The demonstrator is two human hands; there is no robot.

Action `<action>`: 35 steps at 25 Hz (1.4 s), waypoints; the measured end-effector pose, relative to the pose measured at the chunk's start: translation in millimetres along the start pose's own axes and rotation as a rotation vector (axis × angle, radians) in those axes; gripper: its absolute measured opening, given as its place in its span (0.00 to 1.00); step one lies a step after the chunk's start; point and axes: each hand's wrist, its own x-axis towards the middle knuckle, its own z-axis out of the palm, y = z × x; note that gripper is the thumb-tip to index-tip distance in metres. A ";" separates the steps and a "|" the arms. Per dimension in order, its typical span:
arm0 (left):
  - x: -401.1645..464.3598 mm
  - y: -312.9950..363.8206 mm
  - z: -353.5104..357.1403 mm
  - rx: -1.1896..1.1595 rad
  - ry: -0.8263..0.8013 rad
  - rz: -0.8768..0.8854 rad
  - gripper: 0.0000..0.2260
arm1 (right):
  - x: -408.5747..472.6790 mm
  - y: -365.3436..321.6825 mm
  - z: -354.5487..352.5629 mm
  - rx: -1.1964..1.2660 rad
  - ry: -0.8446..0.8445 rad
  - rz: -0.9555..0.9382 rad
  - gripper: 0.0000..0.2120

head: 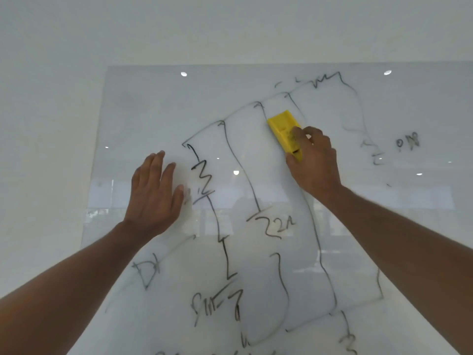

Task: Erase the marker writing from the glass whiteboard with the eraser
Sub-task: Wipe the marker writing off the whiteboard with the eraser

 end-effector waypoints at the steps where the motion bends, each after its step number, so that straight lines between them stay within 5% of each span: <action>1: 0.8 -10.8 0.8 0.000 0.005 -0.019 0.25 | 13.5 0.2 0.6 -0.057 0.016 -0.001 0.28; 6: -0.6 -47.8 10.8 -0.051 0.036 -0.079 0.26 | 59.6 -38.7 11.2 -0.129 0.122 0.294 0.26; 10: 0.6 -55.3 20.5 -0.083 0.044 -0.079 0.26 | 36.0 -78.6 31.2 -0.142 -0.066 -0.375 0.26; 12: 2.0 -54.4 25.7 -0.105 0.049 -0.087 0.27 | 53.2 -62.9 26.6 -0.224 -0.077 -0.511 0.27; 15: 2.5 -56.7 32.2 -0.123 0.067 -0.097 0.27 | 104.9 -0.7 3.2 -0.407 -0.003 -0.051 0.26; 17: 0.9 -57.9 35.2 -0.121 0.082 -0.092 0.27 | 121.4 48.6 -23.2 -0.358 0.108 0.401 0.24; 19: -0.3 -58.1 36.3 -0.117 0.094 -0.094 0.27 | 121.4 63.1 -30.9 -0.280 0.148 0.611 0.24; 21: -0.6 -56.8 37.6 -0.111 0.103 -0.088 0.27 | 110.8 39.9 -18.0 -0.316 0.138 0.476 0.26; 26: 0.0 -59.3 39.1 -0.110 0.129 -0.074 0.27 | 66.5 -0.7 6.3 -0.296 -0.109 -0.436 0.28; 28: -1.3 -58.8 38.7 -0.101 0.133 -0.081 0.27 | 82.4 14.1 -2.7 -0.352 -0.056 -0.248 0.28; 31: -3.9 -57.5 35.5 -0.069 0.127 -0.131 0.26 | 106.2 4.5 -5.0 -0.222 0.134 0.397 0.26; 33: -5.9 -56.6 33.3 -0.079 0.112 -0.169 0.26 | 96.1 -38.7 9.5 -0.233 0.103 0.257 0.27; 35: -7.2 -56.4 31.2 -0.107 0.099 -0.185 0.26 | 54.4 -83.7 35.2 -0.189 -0.004 -0.240 0.27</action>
